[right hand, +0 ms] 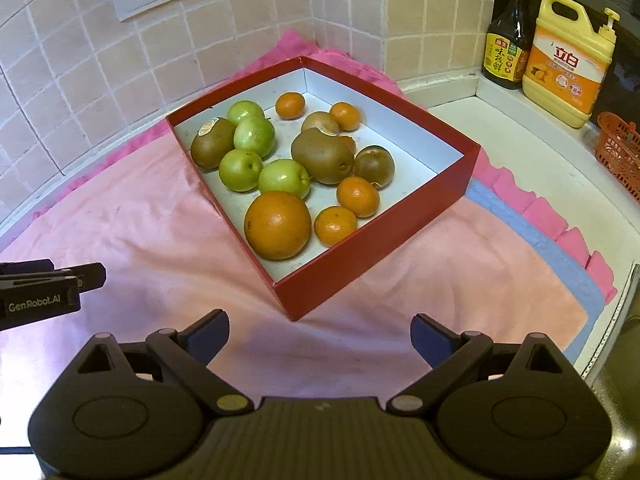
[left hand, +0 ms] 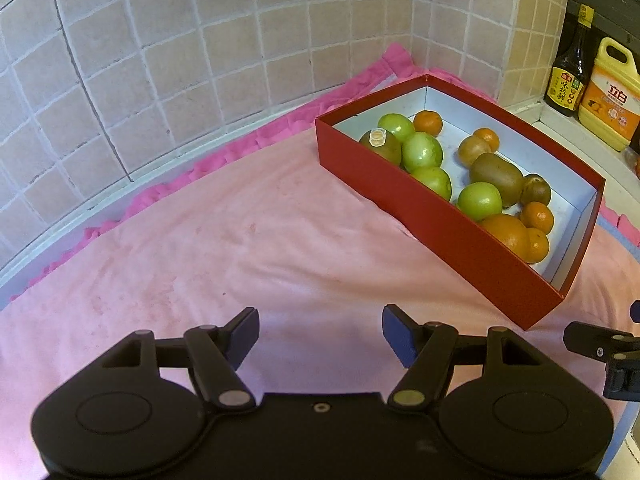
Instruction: Organize fruits
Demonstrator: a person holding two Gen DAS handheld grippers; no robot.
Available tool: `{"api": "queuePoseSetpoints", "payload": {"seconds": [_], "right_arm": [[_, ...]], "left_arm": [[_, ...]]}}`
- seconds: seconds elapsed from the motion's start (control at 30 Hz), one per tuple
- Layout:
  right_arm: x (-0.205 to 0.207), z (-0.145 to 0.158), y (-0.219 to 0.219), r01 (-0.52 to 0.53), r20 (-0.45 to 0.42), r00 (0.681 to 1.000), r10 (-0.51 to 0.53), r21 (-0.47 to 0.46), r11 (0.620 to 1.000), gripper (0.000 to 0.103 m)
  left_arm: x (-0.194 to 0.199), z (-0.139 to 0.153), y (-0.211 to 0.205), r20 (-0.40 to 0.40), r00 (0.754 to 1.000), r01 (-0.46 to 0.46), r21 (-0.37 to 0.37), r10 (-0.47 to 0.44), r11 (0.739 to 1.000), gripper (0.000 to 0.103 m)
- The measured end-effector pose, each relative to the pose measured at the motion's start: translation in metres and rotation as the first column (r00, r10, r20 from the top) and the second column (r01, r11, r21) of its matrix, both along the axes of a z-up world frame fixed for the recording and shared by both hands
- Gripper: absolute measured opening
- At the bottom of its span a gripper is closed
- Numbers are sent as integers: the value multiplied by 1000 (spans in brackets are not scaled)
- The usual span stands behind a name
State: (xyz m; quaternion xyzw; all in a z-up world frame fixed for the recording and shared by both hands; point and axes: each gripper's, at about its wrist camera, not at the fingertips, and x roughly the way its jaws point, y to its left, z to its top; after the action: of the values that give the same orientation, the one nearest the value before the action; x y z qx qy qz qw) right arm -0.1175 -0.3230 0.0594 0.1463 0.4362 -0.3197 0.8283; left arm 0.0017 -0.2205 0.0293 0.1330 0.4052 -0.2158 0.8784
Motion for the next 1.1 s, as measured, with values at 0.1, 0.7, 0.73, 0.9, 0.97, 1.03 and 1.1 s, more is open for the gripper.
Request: {"api": "queuePoseSetpoints", "payload": {"seconds": [0.1, 0.7, 0.73, 0.9, 0.97, 1.03, 1.1], "right_arm": [[1, 1, 0, -3, 1, 1000, 3, 0, 1000, 99], [10, -3, 1, -12, -30, 999, 13, 3, 1000, 99], [10, -3, 1, -13, -31, 999, 13, 2, 1000, 99], [11, -3, 1, -14, -35, 999, 15, 2, 1000, 99], [11, -3, 1, -11, -35, 999, 11, -2, 1000, 99], [13, -4, 2, -12, -50, 999, 11, -22, 1000, 99], [14, -5, 1, -15, -53, 998, 14, -24, 1000, 99]], "left_arm": [[0, 0, 1, 1, 1000, 6, -2, -6, 1000, 81], [5, -9, 0, -19, 1000, 10, 11, -10, 1000, 81], [6, -10, 1, -21, 1000, 9, 12, -9, 1000, 81], [7, -11, 1, -26, 1000, 5, 10, -5, 1000, 81], [8, -11, 2, -33, 999, 6, 10, -6, 1000, 81], [8, -12, 2, -36, 999, 5, 9, -5, 1000, 81], [8, -12, 2, -32, 999, 6, 13, -6, 1000, 81]]}}
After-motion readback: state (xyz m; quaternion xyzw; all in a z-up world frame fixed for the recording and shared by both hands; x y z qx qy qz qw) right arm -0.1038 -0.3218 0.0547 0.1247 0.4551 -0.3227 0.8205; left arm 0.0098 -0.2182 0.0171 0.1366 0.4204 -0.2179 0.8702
